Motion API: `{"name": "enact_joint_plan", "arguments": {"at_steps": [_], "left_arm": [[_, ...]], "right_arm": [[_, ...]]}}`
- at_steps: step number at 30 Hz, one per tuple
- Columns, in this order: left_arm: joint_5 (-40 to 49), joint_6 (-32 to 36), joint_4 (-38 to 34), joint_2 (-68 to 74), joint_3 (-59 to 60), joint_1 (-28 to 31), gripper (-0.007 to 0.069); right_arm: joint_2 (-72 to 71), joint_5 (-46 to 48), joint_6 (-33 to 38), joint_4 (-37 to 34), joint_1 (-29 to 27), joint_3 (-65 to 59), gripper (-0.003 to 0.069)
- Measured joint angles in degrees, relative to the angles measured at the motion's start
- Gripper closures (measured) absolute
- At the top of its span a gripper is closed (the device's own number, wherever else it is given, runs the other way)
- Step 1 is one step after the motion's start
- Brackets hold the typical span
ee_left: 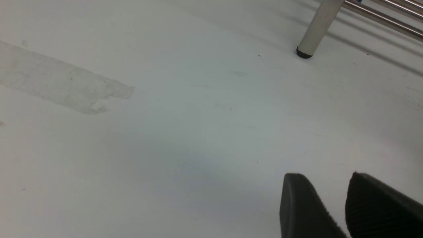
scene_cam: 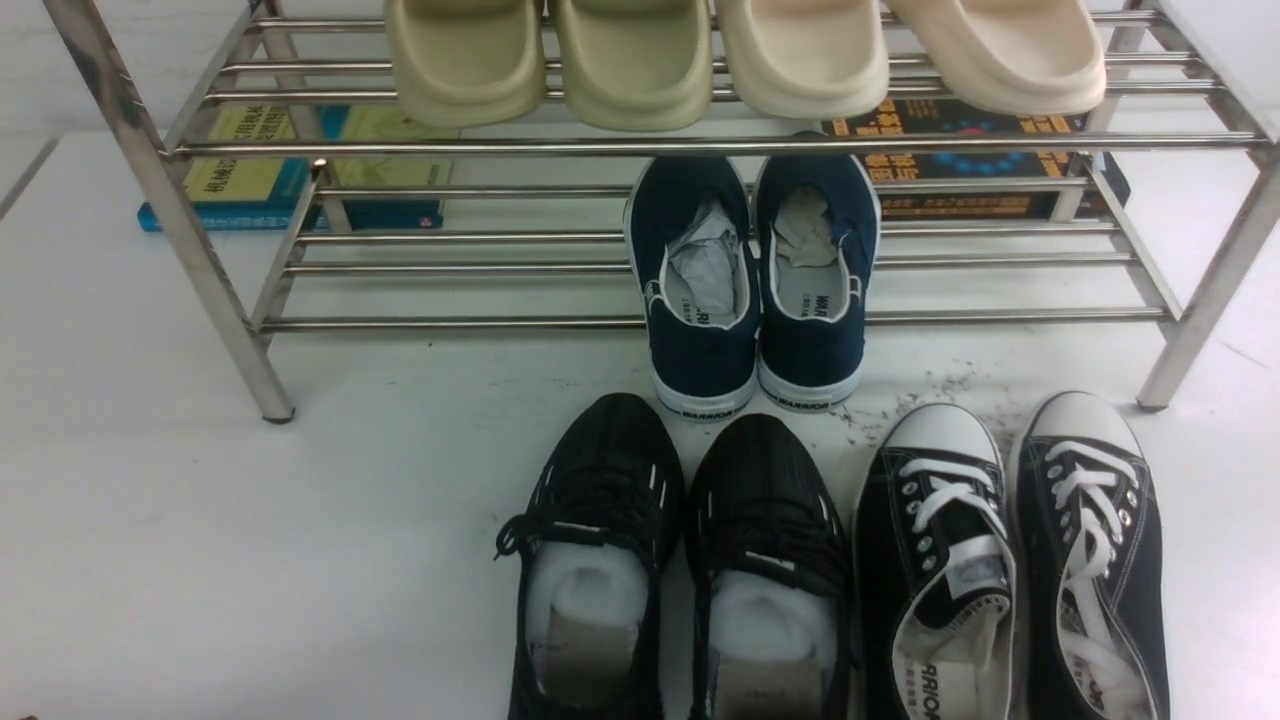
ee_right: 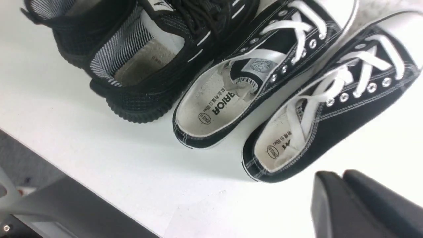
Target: Take the shoes off the shelf with your hand on the white table.
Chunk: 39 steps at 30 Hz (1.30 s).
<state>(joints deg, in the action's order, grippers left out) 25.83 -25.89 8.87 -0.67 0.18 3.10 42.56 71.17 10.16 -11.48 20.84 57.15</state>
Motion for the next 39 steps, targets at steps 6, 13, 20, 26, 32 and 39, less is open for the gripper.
{"name": "enact_joint_plan", "arguments": {"at_steps": [6,13,20,26,32,39], "left_arm": [[0.00,0.00,0.00,0.00,0.00,0.00,0.0385],[0.00,0.00,0.00,0.00,0.00,0.00,0.0385],[0.00,0.00,0.00,0.00,0.00,0.00,0.0385],[0.00,0.00,0.00,0.00,0.00,0.00,0.0385],[0.00,0.00,0.00,0.00,0.00,0.00,0.0385],[0.00,0.00,0.00,0.00,0.00,0.00,0.0385]], "right_arm": [[-17.64,-21.80,0.00,-0.07,0.00,-16.49,0.0673],[-25.58,-49.25,0.00,-0.07,0.00,-34.87,0.0672],[-25.94,-57.81,0.00,-1.55,0.00,-40.69,0.0671],[-25.94,-57.58,0.00,-1.81,0.00,-40.79,0.0668],[-25.94,-57.33,0.00,-1.81,0.00,-40.79,0.0663],[-25.94,-57.20,0.00,-1.81,0.00,-40.79,0.0657]]}}
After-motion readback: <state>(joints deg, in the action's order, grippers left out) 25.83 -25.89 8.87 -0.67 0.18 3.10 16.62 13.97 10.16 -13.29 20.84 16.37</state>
